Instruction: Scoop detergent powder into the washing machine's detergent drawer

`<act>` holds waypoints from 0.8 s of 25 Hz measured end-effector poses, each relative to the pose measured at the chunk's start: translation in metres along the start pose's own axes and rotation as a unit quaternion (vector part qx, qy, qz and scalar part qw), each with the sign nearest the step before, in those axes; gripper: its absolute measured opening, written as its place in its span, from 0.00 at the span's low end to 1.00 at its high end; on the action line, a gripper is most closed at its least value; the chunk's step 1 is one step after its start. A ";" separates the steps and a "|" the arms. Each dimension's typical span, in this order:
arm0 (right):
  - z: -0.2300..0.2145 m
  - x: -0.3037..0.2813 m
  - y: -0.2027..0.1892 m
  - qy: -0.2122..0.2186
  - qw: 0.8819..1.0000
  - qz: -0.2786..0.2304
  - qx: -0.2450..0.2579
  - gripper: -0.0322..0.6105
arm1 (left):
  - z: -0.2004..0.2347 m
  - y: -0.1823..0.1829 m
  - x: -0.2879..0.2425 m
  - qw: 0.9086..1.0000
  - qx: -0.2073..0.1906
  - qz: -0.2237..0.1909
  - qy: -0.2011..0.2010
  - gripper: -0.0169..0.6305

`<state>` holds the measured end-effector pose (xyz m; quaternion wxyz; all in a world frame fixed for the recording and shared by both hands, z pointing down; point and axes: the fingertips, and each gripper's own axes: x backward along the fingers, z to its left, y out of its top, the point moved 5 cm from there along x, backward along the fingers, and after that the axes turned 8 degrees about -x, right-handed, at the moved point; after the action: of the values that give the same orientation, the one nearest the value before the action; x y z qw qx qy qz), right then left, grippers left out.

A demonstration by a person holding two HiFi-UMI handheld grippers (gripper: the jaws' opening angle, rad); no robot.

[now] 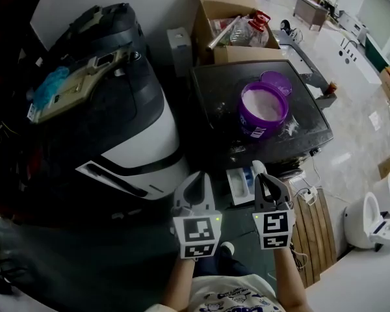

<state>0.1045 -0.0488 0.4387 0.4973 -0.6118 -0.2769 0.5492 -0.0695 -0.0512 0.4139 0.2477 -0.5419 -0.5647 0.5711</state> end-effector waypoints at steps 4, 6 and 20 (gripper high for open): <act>-0.011 0.011 0.024 -0.016 0.999 -0.035 -0.029 0.08 | 0.001 0.016 0.003 1.000 -0.005 -0.018 0.002 0.03; -0.015 0.016 0.035 -0.023 0.998 -0.053 -0.037 0.08 | 0.002 0.023 0.004 1.000 -0.007 -0.026 0.003 0.03; -0.030 0.040 0.091 -0.043 0.985 -0.134 -0.097 0.08 | 0.014 0.070 0.015 0.996 -0.020 -0.084 0.020 0.03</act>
<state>0.1239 -0.0544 0.3369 0.4928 -0.5903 -0.4292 0.4737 -0.0636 -0.0597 0.3413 0.2951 -0.5086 -0.6144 0.5261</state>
